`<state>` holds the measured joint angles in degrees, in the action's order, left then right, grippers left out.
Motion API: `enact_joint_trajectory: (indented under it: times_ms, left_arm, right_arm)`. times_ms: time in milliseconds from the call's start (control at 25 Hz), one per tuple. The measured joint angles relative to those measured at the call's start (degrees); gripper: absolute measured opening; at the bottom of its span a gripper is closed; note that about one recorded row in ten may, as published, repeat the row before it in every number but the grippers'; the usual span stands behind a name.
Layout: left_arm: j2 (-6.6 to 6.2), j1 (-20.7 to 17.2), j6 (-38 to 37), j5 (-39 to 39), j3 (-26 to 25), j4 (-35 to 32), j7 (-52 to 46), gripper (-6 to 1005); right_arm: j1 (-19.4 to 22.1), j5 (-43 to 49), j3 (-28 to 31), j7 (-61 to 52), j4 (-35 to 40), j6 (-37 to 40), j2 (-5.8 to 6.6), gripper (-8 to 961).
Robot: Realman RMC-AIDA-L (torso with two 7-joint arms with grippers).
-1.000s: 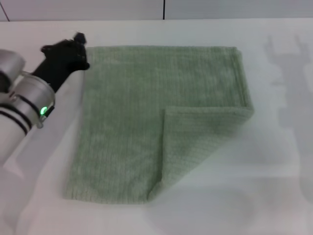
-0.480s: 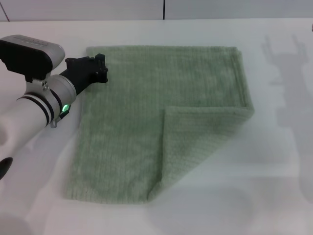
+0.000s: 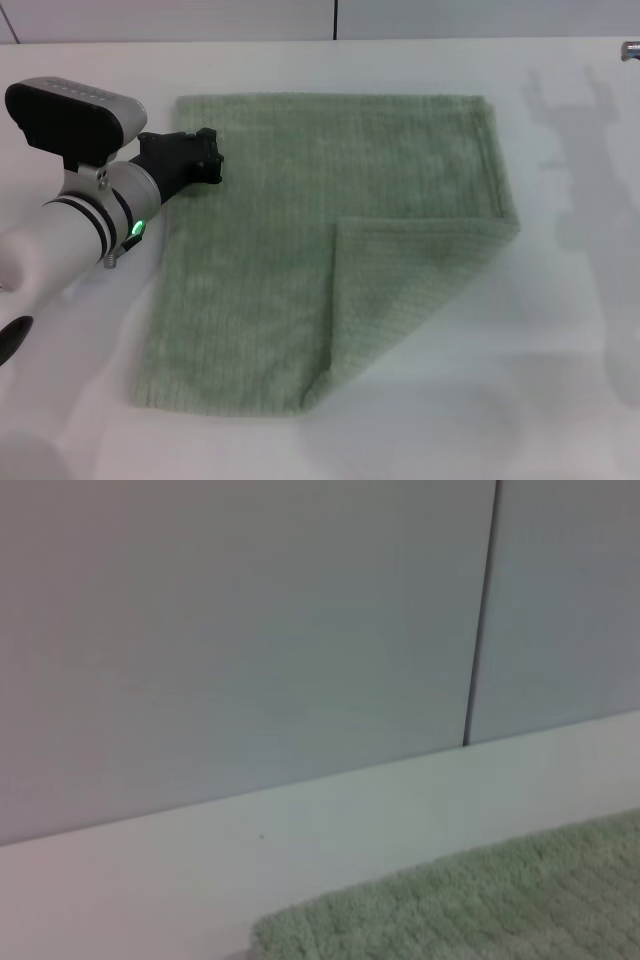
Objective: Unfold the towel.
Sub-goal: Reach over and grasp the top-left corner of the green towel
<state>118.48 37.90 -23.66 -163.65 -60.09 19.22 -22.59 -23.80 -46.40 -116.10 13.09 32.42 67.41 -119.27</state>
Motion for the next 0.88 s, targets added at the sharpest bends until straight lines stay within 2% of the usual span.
enact_joint_trajectory:
  times_ms: [560, 720, 880]
  left_arm:
    - [0.09, 0.51, 0.96, 0.00, 1.51, -0.46, 0.05, 8]
    - [0.09, 0.51, 1.02, -0.01, 1.49, -0.56, 0.06, 9]
    - [0.08, 0.43, 1.05, 0.00, 1.47, -0.58, 0.08, 10]
  right_arm:
    - [-0.72, 0.00, 0.00, -0.02, 0.28, -1.81, 0.09, 741]
    - [-0.89, 0.00, 0.02, -0.71, 2.66, -6.51, 0.13, 741]
    - [-0.97, 1.58, 1.20, -2.78, 11.22, -22.27, 0.71, 741]
